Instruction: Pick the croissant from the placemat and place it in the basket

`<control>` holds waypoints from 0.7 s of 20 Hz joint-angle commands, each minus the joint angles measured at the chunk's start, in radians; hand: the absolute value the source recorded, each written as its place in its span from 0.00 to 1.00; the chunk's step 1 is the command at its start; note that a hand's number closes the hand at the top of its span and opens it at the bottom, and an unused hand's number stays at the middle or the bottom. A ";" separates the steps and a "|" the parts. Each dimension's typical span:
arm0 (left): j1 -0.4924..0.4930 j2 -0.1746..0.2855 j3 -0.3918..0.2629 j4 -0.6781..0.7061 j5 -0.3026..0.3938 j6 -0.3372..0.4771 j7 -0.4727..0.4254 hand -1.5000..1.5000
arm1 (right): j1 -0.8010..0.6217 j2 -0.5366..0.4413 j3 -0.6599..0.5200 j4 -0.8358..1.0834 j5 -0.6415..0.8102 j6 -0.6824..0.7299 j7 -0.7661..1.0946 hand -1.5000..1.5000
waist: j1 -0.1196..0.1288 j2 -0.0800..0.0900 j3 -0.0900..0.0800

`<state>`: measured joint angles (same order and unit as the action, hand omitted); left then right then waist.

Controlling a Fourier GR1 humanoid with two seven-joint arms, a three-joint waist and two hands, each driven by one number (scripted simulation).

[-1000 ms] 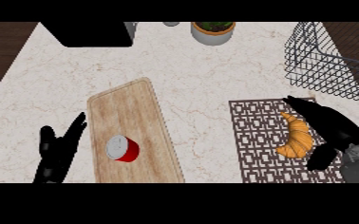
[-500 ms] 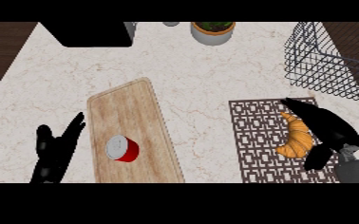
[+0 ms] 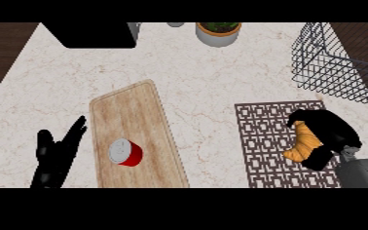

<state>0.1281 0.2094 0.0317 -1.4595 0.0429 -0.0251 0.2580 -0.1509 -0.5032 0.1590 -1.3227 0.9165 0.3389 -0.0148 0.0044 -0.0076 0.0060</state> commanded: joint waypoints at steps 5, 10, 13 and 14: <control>-0.018 0.004 0.037 0.047 0.023 -0.036 0.038 0.50 | -0.008 0.028 0.027 0.073 0.116 -0.099 -0.067 1.00 | -0.001 0.008 -0.006; 0.002 -0.018 -0.001 0.064 -0.020 -0.012 0.009 0.50 | -0.128 0.343 0.087 -0.037 0.184 0.033 0.459 1.00 | 0.005 0.006 -0.009; -0.007 -0.044 -0.007 0.085 -0.025 0.003 0.003 0.50 | -0.186 0.475 0.104 0.066 0.244 -0.045 0.578 1.00 | 0.010 0.011 -0.007; 0.019 -0.016 0.000 -0.007 0.002 -0.024 0.057 0.50 | -0.201 0.493 0.130 0.076 0.238 -0.074 0.635 1.00 | 0.020 0.009 -0.006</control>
<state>0.1154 0.1904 0.0329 -1.4581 0.0254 -0.0279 0.2681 -0.2907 -0.1578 0.2423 -1.2968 1.1226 0.3059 0.4373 0.0102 -0.0102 0.0009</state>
